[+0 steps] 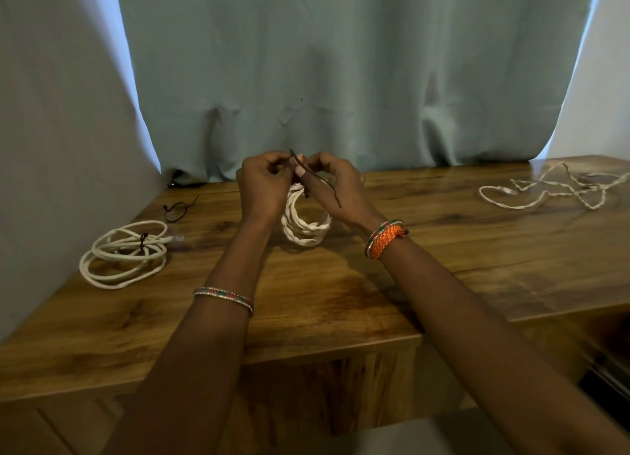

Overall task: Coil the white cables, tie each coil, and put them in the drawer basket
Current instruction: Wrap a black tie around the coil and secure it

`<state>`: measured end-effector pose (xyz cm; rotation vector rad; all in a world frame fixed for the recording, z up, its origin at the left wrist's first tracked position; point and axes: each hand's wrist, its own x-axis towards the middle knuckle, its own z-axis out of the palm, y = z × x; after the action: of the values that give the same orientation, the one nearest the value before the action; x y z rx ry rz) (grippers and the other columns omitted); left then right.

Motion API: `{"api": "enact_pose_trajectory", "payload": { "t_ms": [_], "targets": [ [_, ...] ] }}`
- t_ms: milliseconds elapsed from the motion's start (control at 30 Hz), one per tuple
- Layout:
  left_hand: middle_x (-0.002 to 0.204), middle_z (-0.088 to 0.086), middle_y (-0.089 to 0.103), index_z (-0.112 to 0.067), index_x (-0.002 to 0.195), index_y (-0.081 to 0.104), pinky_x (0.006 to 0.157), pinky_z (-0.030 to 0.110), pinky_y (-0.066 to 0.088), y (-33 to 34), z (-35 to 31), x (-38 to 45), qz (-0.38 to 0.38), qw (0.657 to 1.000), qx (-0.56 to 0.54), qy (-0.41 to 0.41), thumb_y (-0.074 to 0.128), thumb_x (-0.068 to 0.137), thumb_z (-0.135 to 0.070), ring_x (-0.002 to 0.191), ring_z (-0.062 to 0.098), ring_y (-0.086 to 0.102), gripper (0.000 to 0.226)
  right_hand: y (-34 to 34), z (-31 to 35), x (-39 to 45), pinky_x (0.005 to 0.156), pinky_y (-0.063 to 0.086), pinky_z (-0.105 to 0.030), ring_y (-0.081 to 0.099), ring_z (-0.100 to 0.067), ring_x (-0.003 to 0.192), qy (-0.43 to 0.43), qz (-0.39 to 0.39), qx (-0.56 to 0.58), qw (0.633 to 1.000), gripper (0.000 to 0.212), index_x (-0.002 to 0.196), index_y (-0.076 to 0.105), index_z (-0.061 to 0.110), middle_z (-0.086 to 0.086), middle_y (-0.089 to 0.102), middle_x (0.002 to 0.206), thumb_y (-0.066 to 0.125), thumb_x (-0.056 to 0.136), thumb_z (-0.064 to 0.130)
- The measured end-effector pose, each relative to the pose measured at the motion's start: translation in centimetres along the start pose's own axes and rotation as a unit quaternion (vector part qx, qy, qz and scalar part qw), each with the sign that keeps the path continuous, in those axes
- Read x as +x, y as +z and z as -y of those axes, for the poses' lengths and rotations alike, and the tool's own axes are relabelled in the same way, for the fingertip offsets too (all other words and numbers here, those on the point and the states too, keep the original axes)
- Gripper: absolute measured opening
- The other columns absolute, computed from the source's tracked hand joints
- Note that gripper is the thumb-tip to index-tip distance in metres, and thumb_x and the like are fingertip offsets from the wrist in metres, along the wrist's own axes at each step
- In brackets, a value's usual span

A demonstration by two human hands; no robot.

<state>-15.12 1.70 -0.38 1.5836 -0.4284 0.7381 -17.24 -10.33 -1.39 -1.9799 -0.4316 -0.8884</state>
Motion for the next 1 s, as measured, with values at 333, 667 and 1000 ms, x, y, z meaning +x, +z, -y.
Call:
{"api": "enact_pose_trajectory", "payload": {
  "t_ms": [333,667,1000],
  "targets": [
    [0.057,-0.005,0.043,-0.018,0.073,0.047,0.046,0.018,0.036,1.5,-3.9,-1.3,-0.024,0.987,-0.150,0.057,0.037,0.099,-0.013,0.047,0.002,0.041,0.028,0.3,0.2,-0.5,0.096,0.022,-0.041,0.058,-0.015,0.094,-0.083,-0.047,-0.182,0.979,0.004,0.080,0.068,0.023,0.009,0.069,0.081,0.066,0.080,0.025],
    [0.036,-0.009,0.020,-0.018,0.065,0.037,0.035,0.015,0.010,0.5,-5.5,-1.8,-0.042,0.880,-0.377,-0.286,0.026,0.095,-0.009,0.031,0.006,0.015,0.033,-0.4,-1.7,0.1,0.094,0.024,-0.044,0.059,-0.025,0.103,-0.298,-0.118,-0.398,0.859,0.008,0.082,0.067,0.021,0.006,0.068,0.097,0.060,0.082,0.025],
    [0.034,-0.008,0.018,-0.019,0.060,0.034,0.036,0.012,0.011,1.0,-6.1,-3.6,-0.046,0.831,-0.410,-0.372,0.022,0.086,-0.004,0.028,0.007,0.014,0.033,-0.8,-1.7,-0.4,0.075,0.026,-0.036,0.051,-0.024,0.079,-0.297,-0.138,-0.418,0.848,0.021,0.074,0.061,0.019,-0.002,0.059,0.081,0.068,0.054,0.015]
  ]
}}
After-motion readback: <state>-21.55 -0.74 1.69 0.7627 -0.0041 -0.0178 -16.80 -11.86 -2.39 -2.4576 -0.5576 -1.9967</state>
